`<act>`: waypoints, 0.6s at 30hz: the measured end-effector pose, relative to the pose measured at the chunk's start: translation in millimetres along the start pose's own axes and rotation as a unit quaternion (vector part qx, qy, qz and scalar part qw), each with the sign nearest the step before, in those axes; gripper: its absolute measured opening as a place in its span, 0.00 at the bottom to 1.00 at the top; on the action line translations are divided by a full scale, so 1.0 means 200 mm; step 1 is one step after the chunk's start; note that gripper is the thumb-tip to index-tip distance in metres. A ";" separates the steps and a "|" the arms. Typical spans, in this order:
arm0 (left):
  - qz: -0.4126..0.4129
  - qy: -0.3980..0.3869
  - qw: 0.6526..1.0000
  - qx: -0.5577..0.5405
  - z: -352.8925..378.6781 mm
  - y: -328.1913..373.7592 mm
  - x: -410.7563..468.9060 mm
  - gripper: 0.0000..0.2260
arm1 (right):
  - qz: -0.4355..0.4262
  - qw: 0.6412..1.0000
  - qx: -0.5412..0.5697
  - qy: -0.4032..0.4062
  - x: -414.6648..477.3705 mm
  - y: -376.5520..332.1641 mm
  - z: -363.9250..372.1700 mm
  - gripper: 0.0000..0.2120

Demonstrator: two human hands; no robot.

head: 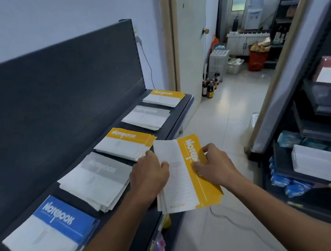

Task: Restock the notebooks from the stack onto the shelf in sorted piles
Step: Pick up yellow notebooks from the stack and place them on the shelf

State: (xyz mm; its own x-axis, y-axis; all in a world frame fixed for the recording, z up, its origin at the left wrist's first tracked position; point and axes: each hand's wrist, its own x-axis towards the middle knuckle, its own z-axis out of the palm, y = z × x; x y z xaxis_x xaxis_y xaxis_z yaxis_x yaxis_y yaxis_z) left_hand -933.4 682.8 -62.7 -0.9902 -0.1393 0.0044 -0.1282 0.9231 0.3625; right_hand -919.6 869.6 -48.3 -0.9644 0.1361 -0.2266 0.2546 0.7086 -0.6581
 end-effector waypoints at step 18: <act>-0.154 0.027 0.987 -0.018 0.01 -0.02 0.66 0.14 | -0.127 0.986 -0.014 -0.109 0.95 -0.27 0.08 0.13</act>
State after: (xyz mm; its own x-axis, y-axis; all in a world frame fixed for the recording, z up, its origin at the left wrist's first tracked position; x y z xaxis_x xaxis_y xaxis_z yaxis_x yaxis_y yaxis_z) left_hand -1063.4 661.2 -64.6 -0.8998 -0.4319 -0.0622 -0.4206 0.8207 0.3868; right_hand -1115.0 845.9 -66.4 -0.9580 -0.1971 -0.2081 0.0024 0.7203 -0.6936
